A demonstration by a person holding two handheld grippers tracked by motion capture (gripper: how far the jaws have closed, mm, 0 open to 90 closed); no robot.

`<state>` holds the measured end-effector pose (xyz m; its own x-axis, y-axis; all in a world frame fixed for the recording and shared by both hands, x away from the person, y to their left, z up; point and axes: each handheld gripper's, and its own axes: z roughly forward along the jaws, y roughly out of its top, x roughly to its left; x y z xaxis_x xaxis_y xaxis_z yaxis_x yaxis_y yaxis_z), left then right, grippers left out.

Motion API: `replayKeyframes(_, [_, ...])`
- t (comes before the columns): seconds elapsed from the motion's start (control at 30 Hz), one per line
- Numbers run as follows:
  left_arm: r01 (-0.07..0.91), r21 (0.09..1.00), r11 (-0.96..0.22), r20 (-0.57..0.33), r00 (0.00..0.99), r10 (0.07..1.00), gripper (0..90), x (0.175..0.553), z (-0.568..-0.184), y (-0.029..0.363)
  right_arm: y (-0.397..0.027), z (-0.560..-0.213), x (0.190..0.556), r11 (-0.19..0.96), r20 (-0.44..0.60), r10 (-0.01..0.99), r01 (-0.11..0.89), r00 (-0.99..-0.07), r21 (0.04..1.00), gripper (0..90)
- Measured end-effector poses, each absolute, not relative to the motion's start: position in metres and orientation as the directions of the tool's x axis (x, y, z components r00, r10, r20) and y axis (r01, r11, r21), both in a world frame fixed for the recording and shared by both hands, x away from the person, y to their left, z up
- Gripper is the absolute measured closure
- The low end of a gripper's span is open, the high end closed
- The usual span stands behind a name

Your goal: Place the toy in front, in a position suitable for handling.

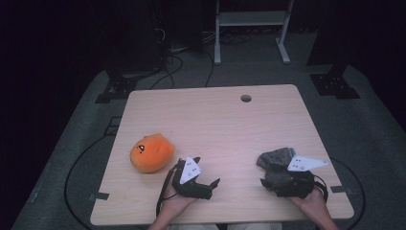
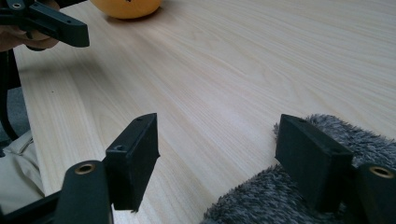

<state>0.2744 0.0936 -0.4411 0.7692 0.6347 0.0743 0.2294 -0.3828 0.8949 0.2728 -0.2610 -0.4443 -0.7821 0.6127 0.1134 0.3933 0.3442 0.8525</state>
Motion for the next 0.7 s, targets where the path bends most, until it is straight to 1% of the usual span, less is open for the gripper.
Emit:
replayKeyframes(0.27, [0.229,0.898,-0.377,0.077,0.76,0.645,3.9,0.279,-0.438,0.095,-0.26,-0.446,0.276,0.347,0.123,0.605,0.399,-0.787,0.848,28.5])
replayKeyframes(0.43, [0.206,0.907,-0.368,0.096,0.749,0.656,3.9,0.279,-0.43,0.101,-0.258,-0.448,0.278,0.36,0.118,0.604,0.402,-0.788,0.842,28.6])
replayKeyframes(0.53, [0.207,0.913,-0.353,0.088,0.743,0.663,3.4,0.278,-0.427,0.105,-0.256,-0.445,0.276,0.365,0.108,0.603,0.394,-0.79,0.843,28.6])
replayKeyframes(0.63, [0.224,0.925,-0.306,0.044,0.739,0.673,2.5,0.28,-0.419,0.116,-0.254,-0.444,0.272,0.37,0.096,0.602,0.383,-0.792,0.846,28.6])
replayKeyframes(0.7, [0.213,0.931,-0.295,0.048,0.732,0.68,2.1,0.282,-0.415,0.121,-0.253,-0.444,0.271,0.377,0.091,0.601,0.381,-0.794,0.844,28.6])
